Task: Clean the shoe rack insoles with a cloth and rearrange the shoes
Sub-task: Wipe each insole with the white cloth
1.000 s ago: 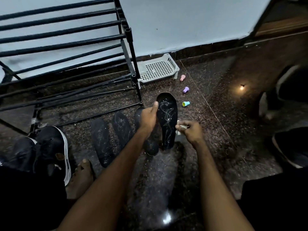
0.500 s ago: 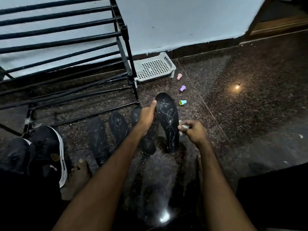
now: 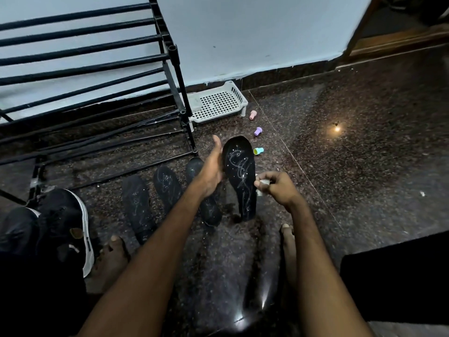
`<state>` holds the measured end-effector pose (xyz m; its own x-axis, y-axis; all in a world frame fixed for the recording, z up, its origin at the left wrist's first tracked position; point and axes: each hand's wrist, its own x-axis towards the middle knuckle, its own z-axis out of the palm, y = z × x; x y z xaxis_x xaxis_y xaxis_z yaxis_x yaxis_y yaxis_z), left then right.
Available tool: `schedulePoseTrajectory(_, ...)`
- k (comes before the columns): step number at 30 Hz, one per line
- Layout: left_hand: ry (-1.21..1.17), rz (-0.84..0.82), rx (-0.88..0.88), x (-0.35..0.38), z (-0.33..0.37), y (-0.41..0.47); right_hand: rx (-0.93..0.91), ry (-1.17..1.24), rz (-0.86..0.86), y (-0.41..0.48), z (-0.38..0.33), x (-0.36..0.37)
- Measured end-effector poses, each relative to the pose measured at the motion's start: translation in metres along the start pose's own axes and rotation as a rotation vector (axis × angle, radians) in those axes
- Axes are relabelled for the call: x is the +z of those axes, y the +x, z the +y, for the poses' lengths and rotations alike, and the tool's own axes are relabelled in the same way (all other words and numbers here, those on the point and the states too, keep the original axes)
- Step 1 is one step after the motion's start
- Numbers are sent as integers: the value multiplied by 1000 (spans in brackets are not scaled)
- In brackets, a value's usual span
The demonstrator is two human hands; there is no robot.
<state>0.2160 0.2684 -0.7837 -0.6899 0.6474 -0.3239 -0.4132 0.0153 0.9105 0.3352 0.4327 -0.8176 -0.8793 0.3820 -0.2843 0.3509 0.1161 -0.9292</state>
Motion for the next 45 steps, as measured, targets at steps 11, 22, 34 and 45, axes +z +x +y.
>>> schedulePoseTrajectory(11,-366,-79,212,37,6,-11,73,59,9,-16,-25,9)
schedulePoseTrajectory(22,-465,-73,198,26,4,-1,88,260,216,-24,-31,1)
schedulePoseTrajectory(34,-705,-52,290,17,14,1,287,-46,123,-42,-21,26)
schedulePoseTrajectory(45,-571,40,247,32,12,-3,-14,434,246,-39,-70,-1)
